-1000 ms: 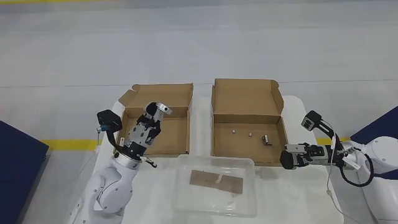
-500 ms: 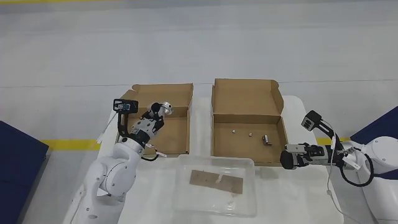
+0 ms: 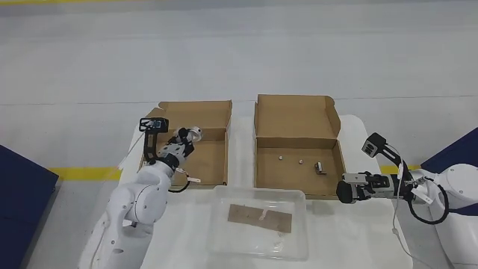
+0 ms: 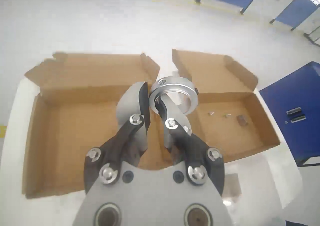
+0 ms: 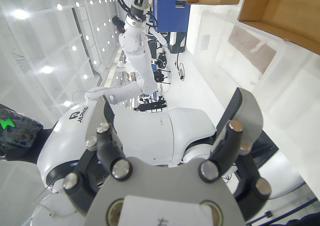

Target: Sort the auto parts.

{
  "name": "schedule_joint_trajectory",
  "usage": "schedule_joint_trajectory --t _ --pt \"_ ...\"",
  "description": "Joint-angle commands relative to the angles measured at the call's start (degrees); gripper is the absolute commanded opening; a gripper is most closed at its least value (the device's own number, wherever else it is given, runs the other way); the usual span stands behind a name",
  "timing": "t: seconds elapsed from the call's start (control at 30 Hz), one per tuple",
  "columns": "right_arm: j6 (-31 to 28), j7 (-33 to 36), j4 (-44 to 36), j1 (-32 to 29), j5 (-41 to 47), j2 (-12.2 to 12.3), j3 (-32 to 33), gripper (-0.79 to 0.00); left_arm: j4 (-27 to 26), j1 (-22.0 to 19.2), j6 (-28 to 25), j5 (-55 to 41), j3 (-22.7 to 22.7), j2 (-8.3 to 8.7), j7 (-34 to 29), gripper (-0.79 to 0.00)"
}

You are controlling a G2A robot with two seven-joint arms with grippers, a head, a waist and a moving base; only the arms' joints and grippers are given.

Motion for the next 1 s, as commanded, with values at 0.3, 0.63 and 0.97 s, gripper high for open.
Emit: schedule_joint_trajectory --t 0.3,0.63,0.97 --pt "0.0 0.0 0.0 0.0 0.0 0.0 0.0 0.000 9.3 -9.7 13.4 2.7 4.3 -1.07 -17.4 -0.785" --pt "0.0 0.0 0.0 0.0 0.0 0.0 0.0 0.000 14.2 -13.9 15.0 6.7 7.1 -1.43 -24.2 -0.785" --pt "0.0 0.0 0.0 0.0 0.0 0.0 0.0 0.000 34.2 -27.5 17.7 5.3 14.1 -4.11 -36.5 -0.785"
